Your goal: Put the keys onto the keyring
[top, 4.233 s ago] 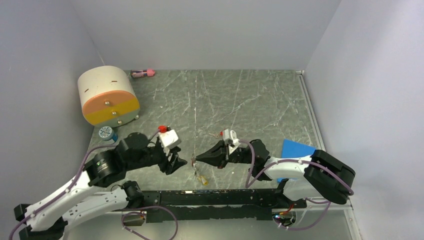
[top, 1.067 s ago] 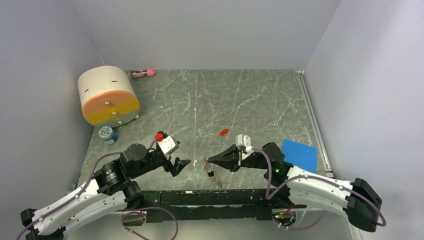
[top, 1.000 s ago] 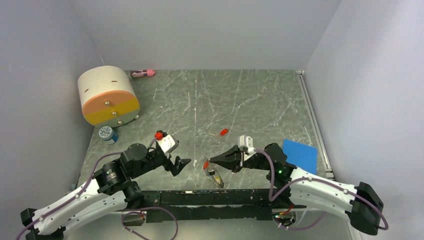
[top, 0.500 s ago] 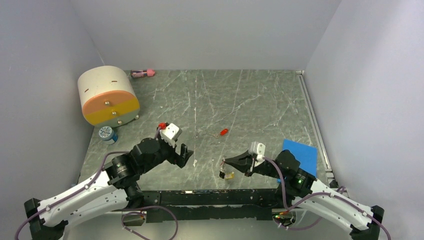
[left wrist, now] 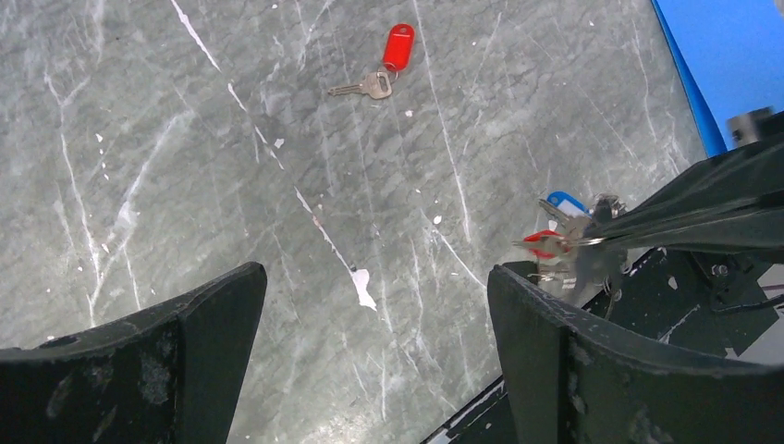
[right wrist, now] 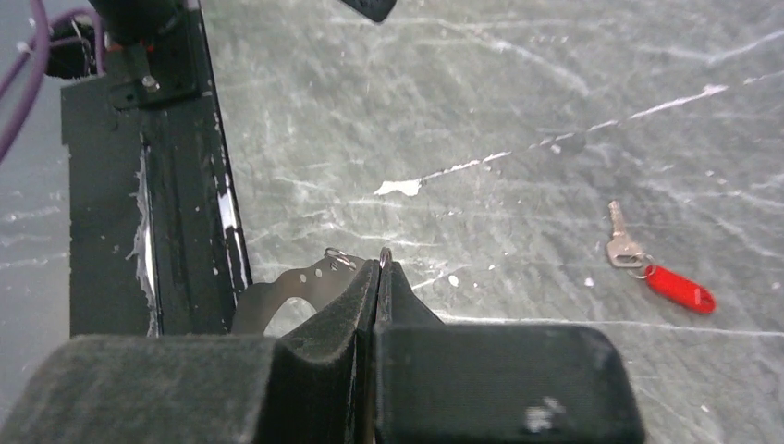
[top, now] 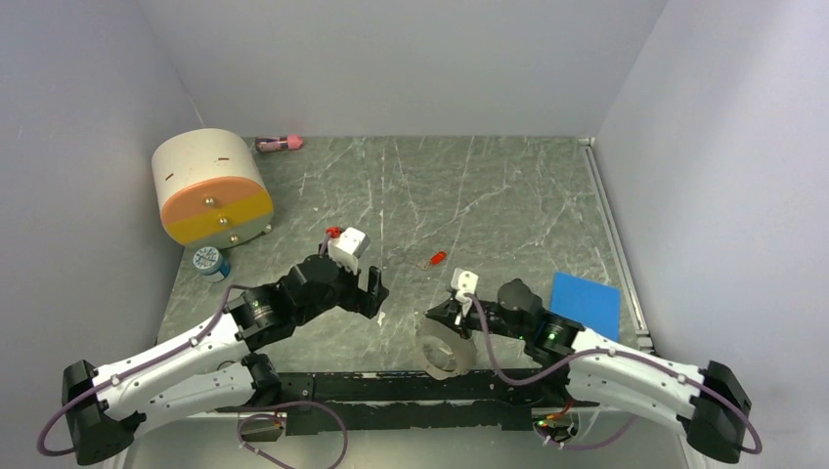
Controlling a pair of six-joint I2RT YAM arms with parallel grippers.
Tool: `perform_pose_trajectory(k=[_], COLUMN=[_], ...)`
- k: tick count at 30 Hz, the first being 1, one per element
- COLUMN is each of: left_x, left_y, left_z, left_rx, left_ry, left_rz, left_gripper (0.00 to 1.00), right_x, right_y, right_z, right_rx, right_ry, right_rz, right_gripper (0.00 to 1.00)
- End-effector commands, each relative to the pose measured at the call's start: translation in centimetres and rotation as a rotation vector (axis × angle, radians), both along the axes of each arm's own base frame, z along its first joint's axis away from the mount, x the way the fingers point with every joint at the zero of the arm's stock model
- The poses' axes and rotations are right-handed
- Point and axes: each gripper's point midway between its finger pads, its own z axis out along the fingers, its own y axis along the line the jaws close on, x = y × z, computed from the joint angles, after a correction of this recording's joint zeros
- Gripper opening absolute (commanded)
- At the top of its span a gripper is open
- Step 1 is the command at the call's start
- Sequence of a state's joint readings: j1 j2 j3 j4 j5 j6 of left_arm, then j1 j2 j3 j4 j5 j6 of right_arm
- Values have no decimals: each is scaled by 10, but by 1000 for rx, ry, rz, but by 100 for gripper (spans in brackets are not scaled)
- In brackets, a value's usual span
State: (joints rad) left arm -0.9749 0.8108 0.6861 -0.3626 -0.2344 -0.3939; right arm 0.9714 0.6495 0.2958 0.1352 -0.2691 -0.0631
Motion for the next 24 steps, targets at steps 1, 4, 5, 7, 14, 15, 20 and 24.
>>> perform_pose_trajectory(k=[1, 4, 5, 7, 14, 15, 20, 24], left_x=[8, 14, 17, 24, 45, 47, 47, 42], left_y=[-2, 2, 5, 10, 39, 43, 58, 60], left_z=[19, 11, 7, -3, -26, -28, -28, -32], left_rx=[-65, -66, -75, -98, -242, -254, -259, -250], left_ry=[28, 88, 120, 185, 339, 344, 332, 348], left_rz=[74, 94, 105, 122, 219, 236, 290, 282], left_gripper=[95, 95, 95, 95, 95, 95, 95, 95], right_x=[7, 7, 7, 6, 13, 14, 18, 21], right_y=[28, 42, 46, 54, 81, 85, 107, 121], right_z=[30, 19, 15, 9, 1, 1, -9, -11], right_rx=[103, 103, 100, 100, 118, 123, 147, 186], right_ry=[-55, -15, -3, 19, 72, 79, 146, 193], right_rz=[57, 92, 105, 130, 169, 174, 212, 221], right_gripper=[0, 0, 0, 0, 0, 0, 0, 15])
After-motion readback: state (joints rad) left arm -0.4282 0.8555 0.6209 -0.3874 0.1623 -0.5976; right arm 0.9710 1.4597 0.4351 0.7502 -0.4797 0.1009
